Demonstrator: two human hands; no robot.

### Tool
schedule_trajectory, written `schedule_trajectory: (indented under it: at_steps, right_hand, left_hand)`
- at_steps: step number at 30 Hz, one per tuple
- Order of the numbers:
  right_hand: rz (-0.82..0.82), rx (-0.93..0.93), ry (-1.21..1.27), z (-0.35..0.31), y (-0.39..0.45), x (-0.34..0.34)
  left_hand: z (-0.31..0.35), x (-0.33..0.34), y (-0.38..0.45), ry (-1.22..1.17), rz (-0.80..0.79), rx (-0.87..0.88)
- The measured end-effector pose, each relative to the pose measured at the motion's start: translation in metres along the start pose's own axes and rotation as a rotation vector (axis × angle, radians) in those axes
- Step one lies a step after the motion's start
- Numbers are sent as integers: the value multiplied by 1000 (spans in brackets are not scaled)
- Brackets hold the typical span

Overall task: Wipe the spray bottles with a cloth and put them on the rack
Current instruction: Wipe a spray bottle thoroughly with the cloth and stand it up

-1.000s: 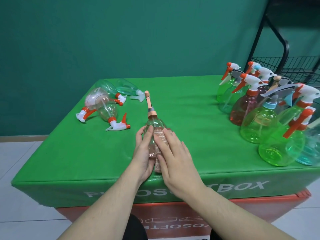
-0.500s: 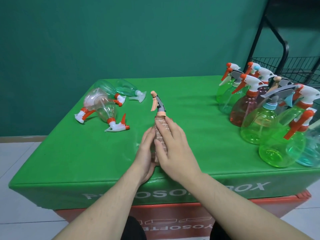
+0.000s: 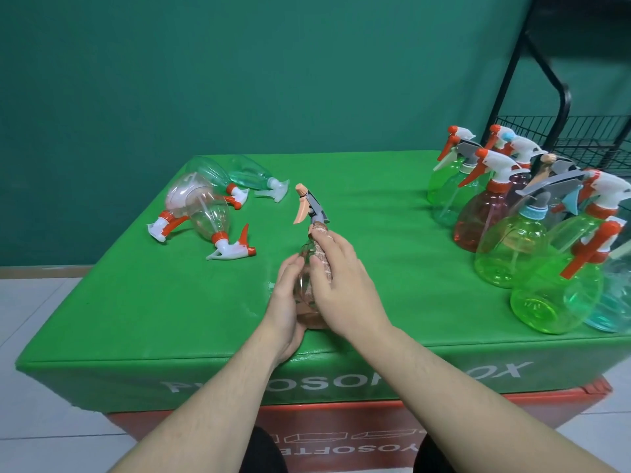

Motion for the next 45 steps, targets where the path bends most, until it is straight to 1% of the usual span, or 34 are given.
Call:
schedule_trajectory:
  at_steps: [3,6,10,11,16,19,25,31,37,41,43,45]
  right_hand:
    - [9,-65,-94,4,-6,0]
    - [28,-94,-173,12,-14,0]
    - [64,-190,-261,22,-33,8]
    - [74,-207,-273,24,-38,10]
    - [77,-298,-307,36,-50,18]
    - [85,-316,-303,38,-49,18]
    - [109,-271,-233,30,-38,16]
    - [91,-229,-138,10,-13,11]
    - [-12,-43,3,0,17,3]
    - [-22,54,117,3,21,6]
    - [-7,54,143,5,16,7]
    - [3,13,134,9,7,8]
  left_hand:
    - [3,3,-4,32,-4,24]
    - [4,5,-4,35,30,41]
    - [7,7,-5,4,74,-16]
    - [8,6,-6,-1,88,-33]
    - [12,3,-12,-82,57,-69]
    - [13,2,-11,-131,72,-72]
    - [11,2,-9,-152,36,-84]
    - [9,1,-6,-152,3,-32]
    - [4,0,-3,-87,-8,-59]
    - [5,-1,-3,-84,6,-54]
    - [4,-1,-2,-87,14,-18]
    - [6,0,-3,-84,23,9]
Point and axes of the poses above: each hand's wrist, its own y-axis towards the middle knuckle, its own x-axis out of the palm, z = x × y, the point moved 2 cm from there along y, towards the middle knuckle, and after that the axes turned 13 degrees about x, right-handed, at the moved point
